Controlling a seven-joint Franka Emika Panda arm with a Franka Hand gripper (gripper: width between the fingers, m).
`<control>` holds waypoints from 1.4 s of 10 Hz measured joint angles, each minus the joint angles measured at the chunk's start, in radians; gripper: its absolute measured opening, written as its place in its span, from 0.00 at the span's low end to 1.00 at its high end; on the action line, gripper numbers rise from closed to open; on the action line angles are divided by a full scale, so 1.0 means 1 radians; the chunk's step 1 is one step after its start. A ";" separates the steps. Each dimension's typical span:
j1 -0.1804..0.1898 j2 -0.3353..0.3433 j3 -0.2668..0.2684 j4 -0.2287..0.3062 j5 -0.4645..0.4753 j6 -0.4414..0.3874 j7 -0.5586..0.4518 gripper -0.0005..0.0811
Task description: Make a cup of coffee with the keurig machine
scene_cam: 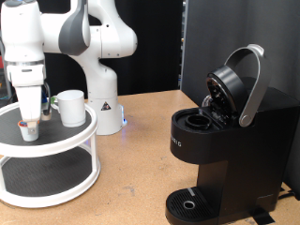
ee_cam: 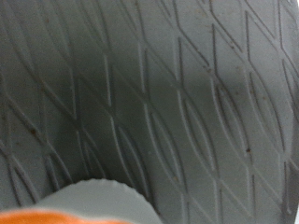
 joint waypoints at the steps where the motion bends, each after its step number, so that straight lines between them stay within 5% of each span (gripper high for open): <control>1: 0.000 0.001 0.000 0.000 0.000 -0.001 0.000 0.99; 2: 0.000 0.001 0.000 0.000 0.000 -0.003 0.000 0.99; 5: 0.000 0.001 0.000 0.003 0.000 -0.008 0.001 0.55; 7: 0.000 -0.001 0.001 0.012 0.001 -0.044 0.001 0.55; 14: 0.006 -0.150 0.052 0.167 0.047 -0.445 -0.035 0.53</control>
